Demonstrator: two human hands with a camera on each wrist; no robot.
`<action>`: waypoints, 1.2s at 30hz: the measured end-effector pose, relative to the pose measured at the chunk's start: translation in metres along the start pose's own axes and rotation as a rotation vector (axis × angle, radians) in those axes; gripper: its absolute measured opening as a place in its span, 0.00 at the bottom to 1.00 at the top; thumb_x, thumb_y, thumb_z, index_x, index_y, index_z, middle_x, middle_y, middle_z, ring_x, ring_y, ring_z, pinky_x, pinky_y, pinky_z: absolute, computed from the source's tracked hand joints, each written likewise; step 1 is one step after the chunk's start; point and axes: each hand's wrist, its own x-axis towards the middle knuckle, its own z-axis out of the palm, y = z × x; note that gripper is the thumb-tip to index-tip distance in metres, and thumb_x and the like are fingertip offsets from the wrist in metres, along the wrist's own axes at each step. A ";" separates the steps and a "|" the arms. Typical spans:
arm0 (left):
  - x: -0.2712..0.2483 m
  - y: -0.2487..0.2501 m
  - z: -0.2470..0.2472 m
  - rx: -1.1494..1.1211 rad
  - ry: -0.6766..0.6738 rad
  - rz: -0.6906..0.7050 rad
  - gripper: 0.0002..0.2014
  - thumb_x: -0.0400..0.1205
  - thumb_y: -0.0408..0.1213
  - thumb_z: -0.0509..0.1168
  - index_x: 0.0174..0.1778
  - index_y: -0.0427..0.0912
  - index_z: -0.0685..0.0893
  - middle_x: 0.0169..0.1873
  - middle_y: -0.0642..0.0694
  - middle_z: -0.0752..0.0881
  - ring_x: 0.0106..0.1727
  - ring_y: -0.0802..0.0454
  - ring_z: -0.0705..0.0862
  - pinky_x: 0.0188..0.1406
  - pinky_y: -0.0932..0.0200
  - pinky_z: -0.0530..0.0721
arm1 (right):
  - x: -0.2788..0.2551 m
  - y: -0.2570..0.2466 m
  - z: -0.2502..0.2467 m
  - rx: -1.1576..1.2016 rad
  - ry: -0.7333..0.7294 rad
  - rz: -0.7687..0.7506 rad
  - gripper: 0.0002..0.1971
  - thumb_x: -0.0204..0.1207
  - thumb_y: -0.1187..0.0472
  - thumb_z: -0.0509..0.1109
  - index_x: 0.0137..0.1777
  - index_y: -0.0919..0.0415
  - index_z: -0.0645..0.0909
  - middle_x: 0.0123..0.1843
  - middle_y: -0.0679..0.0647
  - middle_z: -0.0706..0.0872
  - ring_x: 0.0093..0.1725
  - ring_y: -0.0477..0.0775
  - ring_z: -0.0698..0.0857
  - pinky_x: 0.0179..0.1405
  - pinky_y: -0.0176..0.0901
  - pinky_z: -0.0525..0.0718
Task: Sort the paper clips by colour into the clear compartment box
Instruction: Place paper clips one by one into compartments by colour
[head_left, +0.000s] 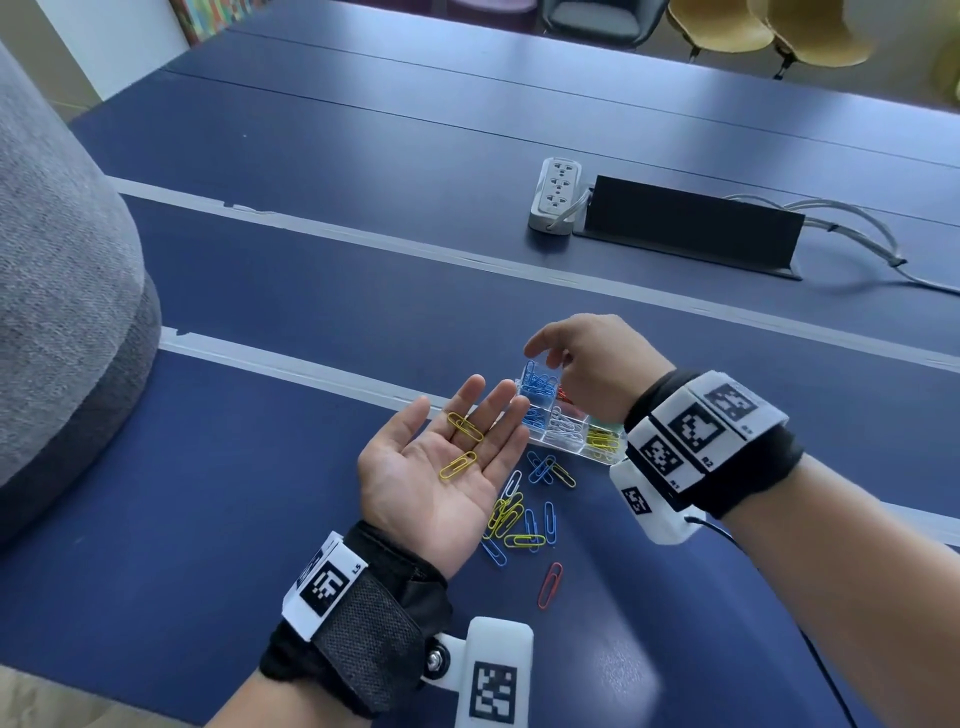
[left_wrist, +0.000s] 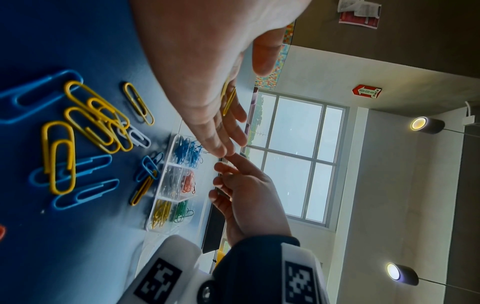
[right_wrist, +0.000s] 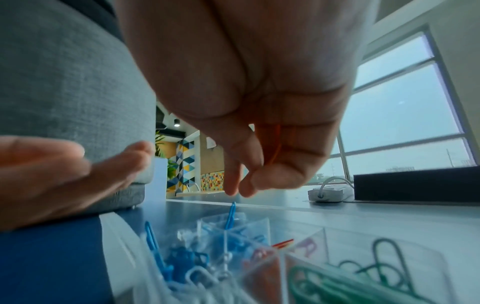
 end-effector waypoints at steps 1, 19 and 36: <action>0.000 0.000 0.000 0.003 0.000 0.001 0.20 0.81 0.44 0.53 0.58 0.34 0.81 0.60 0.31 0.86 0.63 0.34 0.84 0.63 0.42 0.78 | 0.000 0.000 0.002 -0.067 -0.023 -0.020 0.26 0.71 0.75 0.57 0.62 0.52 0.82 0.59 0.55 0.83 0.59 0.54 0.80 0.55 0.40 0.76; -0.003 -0.004 0.000 0.031 0.001 -0.014 0.21 0.82 0.45 0.53 0.59 0.34 0.81 0.59 0.31 0.86 0.62 0.34 0.84 0.63 0.42 0.79 | -0.005 0.016 0.012 -0.244 -0.025 -0.071 0.18 0.75 0.65 0.60 0.60 0.46 0.82 0.56 0.52 0.80 0.58 0.55 0.79 0.55 0.46 0.79; -0.008 -0.016 0.006 0.092 0.006 -0.042 0.30 0.81 0.51 0.53 0.60 0.27 0.83 0.58 0.32 0.84 0.63 0.38 0.81 0.69 0.45 0.77 | -0.053 -0.017 0.006 -0.022 0.008 -0.402 0.06 0.71 0.59 0.68 0.43 0.53 0.86 0.39 0.48 0.85 0.37 0.49 0.80 0.42 0.45 0.83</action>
